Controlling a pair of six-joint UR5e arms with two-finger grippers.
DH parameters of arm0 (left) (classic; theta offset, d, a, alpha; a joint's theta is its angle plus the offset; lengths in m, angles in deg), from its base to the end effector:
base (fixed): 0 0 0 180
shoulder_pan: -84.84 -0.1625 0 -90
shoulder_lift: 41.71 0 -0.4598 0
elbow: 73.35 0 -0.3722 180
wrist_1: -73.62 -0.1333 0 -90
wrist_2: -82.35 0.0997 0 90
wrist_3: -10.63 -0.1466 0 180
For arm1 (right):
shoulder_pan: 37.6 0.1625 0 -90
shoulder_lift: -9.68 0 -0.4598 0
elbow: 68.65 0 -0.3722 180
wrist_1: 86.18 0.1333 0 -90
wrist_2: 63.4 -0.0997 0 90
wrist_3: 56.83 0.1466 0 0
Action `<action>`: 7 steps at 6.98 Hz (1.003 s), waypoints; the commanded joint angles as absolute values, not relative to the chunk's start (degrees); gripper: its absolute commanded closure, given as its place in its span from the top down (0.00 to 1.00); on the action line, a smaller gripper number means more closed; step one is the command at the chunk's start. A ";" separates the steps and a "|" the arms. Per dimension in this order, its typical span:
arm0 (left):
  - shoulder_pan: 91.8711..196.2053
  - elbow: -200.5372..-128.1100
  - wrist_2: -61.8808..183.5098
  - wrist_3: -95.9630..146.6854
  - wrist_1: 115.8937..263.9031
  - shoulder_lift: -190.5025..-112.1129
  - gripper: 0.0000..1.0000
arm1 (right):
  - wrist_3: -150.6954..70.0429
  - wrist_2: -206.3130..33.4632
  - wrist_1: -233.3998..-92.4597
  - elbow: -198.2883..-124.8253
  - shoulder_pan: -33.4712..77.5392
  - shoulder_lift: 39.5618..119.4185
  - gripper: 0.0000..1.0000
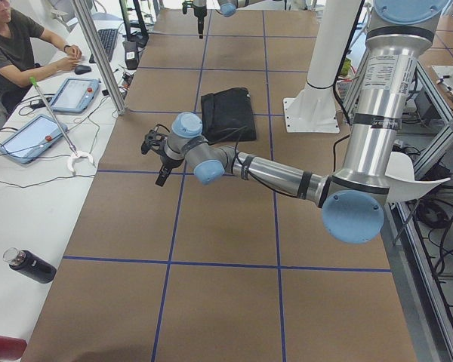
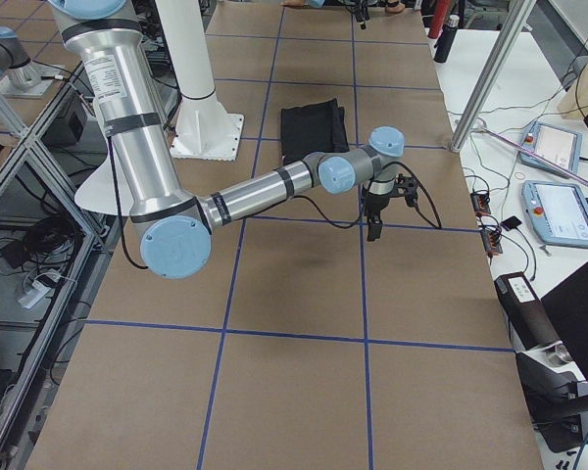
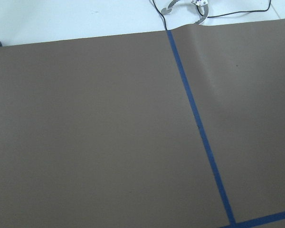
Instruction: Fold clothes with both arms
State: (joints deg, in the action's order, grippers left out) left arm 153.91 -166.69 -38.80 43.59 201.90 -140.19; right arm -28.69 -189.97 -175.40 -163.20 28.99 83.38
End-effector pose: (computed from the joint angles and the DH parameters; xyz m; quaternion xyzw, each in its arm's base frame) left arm 0.1579 -0.5738 0.5450 0.2534 0.4017 0.0216 0.8798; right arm -0.2014 -0.5808 0.5440 0.0264 -0.3550 -0.0203 0.9343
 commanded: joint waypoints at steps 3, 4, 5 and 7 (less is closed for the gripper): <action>154.89 -166.08 -38.24 42.45 204.39 -139.89 1.00 | -30.72 -189.64 -175.04 -163.40 32.71 84.99 1.00; 154.80 -165.38 -36.67 42.10 204.49 -139.19 1.00 | -30.81 -187.35 -175.04 -163.40 33.15 86.05 1.00; 154.80 -165.29 -36.48 42.10 204.40 -137.10 1.00 | -31.16 -186.20 -175.04 -163.22 33.85 87.71 1.00; 154.89 -165.46 -37.09 41.83 203.88 -133.66 1.00 | -36.32 -186.62 -175.13 -163.22 37.26 89.74 1.00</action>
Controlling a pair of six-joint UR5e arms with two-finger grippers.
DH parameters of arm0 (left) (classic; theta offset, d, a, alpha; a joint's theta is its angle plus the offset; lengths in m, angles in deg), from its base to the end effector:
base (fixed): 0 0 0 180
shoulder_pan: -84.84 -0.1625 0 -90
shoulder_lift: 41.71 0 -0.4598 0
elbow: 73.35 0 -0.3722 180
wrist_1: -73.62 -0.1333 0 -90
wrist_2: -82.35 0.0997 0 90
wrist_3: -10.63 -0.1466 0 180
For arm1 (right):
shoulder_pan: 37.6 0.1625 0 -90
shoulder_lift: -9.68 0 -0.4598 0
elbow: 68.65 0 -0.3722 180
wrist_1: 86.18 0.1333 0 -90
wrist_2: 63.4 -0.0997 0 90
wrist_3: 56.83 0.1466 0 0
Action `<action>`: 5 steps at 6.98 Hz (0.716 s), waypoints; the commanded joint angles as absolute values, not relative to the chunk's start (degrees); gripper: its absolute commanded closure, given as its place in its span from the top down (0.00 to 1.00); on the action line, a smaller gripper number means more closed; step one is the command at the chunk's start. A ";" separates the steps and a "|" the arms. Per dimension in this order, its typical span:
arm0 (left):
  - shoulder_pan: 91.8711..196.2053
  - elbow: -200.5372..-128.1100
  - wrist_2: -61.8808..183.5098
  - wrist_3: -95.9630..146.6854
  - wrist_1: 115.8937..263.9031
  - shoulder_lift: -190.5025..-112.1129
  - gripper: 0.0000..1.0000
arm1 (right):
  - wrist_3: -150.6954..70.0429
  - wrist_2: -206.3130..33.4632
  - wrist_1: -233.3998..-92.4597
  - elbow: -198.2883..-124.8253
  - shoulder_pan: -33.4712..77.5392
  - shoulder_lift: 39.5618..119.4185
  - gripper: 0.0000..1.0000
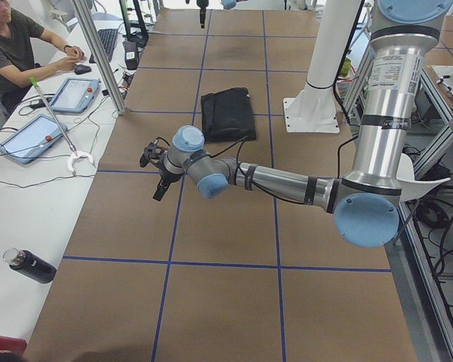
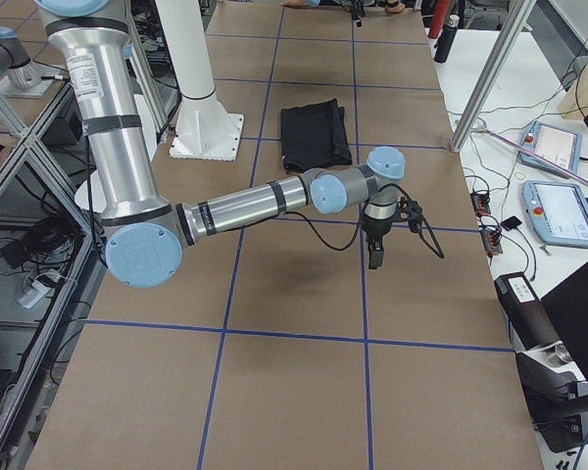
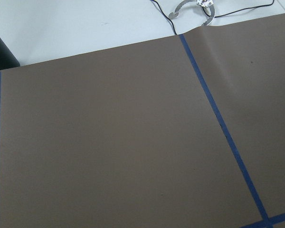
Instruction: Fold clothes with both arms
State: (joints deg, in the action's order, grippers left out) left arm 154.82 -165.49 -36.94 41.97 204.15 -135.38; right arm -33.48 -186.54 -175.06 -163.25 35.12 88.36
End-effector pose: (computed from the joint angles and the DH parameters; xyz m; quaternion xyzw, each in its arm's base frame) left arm 0.1342 -0.5482 0.5998 0.2424 0.3744 0.0113 0.8949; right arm -0.1214 -0.5691 0.5994 0.0353 -0.3138 0.0080 0.9488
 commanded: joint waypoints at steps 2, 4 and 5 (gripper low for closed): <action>158.12 -165.90 -40.14 32.13 199.87 -132.24 1.00 | -42.48 -187.32 -175.22 -163.13 40.00 92.90 1.00; 162.70 -167.56 -42.37 22.02 191.96 -132.07 1.00 | -44.16 -192.22 -175.13 -163.31 42.81 96.50 1.00; 164.37 -169.05 -42.37 17.53 186.26 -132.15 1.00 | -47.13 -192.77 -175.13 -163.48 44.13 98.08 1.00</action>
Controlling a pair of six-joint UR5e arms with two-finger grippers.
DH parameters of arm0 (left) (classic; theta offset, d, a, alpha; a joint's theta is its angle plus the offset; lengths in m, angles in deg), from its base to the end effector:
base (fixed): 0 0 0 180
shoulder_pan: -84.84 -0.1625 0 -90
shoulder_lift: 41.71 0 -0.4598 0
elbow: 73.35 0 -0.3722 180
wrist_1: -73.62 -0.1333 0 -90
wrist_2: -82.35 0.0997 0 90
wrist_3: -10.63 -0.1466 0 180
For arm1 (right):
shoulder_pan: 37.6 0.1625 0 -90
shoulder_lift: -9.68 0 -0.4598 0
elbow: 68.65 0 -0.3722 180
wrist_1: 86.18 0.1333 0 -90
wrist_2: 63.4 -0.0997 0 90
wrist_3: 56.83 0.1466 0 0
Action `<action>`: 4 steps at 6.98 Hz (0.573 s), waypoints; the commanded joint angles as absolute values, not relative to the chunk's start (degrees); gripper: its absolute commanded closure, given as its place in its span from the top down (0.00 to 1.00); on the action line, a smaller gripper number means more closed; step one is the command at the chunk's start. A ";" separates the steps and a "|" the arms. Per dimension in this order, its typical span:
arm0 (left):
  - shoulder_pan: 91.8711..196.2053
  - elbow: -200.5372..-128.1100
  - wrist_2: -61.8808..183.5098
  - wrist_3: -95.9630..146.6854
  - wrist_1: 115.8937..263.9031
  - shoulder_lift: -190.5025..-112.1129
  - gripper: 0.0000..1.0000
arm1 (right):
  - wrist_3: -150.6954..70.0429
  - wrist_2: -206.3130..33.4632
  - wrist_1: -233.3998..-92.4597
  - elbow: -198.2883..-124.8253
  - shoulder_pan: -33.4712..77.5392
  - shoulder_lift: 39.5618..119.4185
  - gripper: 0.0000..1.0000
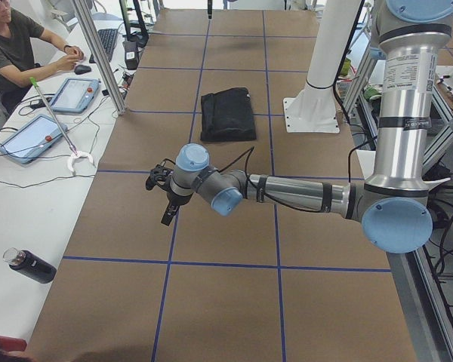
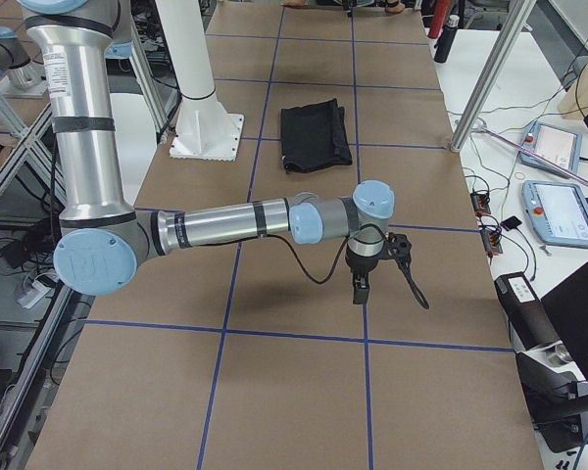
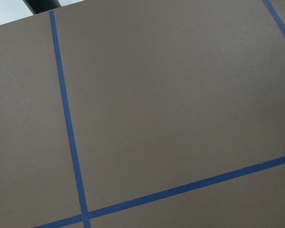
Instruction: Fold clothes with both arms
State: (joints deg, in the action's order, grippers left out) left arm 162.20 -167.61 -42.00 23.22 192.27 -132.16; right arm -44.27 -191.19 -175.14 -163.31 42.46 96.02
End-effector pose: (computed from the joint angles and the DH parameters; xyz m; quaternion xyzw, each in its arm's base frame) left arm 0.0654 -0.5227 0.6380 0.2058 0.3359 0.0852 0.9152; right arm -0.0461 -0.5146 0.6656 0.0127 -0.3316 -0.0049 0.9433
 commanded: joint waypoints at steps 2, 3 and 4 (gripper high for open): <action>164.82 -173.97 -42.46 14.41 174.22 -132.06 1.00 | -47.86 -193.30 -175.13 -163.66 45.45 100.02 1.00; 165.26 -174.16 -43.33 14.41 173.04 -130.93 1.00 | -49.86 -196.18 -174.00 -163.57 46.59 101.95 1.00; 165.44 -173.64 -47.43 14.41 172.76 -130.31 1.00 | -51.19 -198.12 -173.55 -163.66 47.99 103.36 1.00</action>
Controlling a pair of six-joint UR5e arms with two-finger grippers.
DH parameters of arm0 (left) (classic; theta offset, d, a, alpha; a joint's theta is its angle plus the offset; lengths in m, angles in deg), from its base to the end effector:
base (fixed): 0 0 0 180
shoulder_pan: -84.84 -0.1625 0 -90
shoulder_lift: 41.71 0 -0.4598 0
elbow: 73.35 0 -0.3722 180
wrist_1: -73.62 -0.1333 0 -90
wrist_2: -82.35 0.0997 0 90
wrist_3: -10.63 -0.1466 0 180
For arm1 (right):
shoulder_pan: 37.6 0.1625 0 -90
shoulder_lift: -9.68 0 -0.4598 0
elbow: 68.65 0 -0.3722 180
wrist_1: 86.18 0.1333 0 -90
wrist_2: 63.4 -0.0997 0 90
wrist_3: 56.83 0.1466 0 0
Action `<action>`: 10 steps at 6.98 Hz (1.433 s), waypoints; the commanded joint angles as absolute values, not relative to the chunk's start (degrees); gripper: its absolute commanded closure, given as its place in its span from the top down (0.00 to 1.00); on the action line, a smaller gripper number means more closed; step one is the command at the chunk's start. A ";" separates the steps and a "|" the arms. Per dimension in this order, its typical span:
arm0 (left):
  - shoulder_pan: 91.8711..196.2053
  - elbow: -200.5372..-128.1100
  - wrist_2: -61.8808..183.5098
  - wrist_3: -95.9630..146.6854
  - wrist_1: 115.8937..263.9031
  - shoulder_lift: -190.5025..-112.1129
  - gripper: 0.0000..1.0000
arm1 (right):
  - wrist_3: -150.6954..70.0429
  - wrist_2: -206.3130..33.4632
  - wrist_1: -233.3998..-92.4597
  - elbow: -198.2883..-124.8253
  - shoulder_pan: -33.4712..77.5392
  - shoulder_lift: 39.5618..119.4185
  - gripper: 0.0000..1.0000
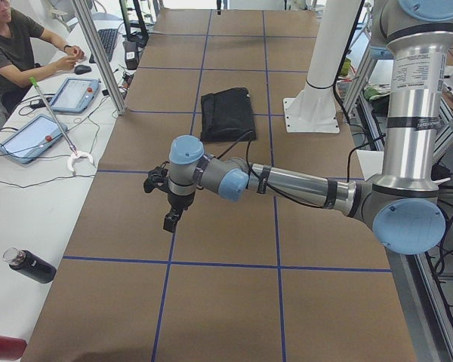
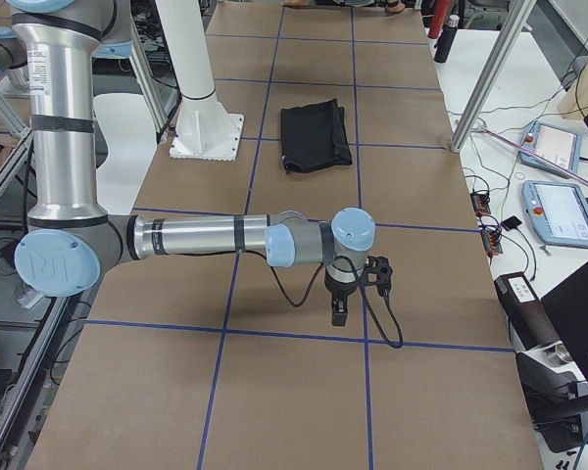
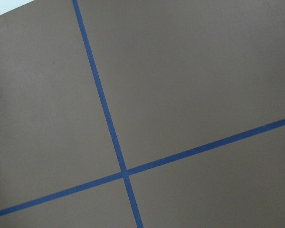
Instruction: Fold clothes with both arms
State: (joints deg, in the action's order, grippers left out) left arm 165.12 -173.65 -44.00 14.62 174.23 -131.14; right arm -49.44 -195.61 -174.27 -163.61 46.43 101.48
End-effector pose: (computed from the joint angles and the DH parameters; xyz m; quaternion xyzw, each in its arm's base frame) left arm 0.0381 -0.4975 0.6354 0.1299 0.3248 0.1017 0.9313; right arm -0.0139 -0.4672 0.7009 -0.0009 -0.3621 -0.0044 0.9321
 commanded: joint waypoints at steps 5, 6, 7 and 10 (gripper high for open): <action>172.03 -170.48 -48.35 4.83 173.02 -125.38 1.00 | -51.29 -201.12 -173.46 -166.36 51.34 105.48 1.00; 172.03 -170.47 -48.26 4.83 172.94 -125.39 1.00 | -51.29 -200.95 -174.24 -171.34 52.83 107.92 1.00; 172.12 -170.47 -48.34 4.83 172.94 -125.30 1.00 | -51.03 -200.34 -174.25 -174.79 52.84 110.38 1.00; 172.20 -170.38 -48.43 4.74 172.94 -124.95 1.00 | -50.94 -201.04 -174.34 -174.12 52.75 110.67 1.00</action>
State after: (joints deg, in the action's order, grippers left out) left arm 172.14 -170.37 -48.36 4.87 172.94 -125.20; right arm -51.00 -200.78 -174.26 -174.20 52.73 110.54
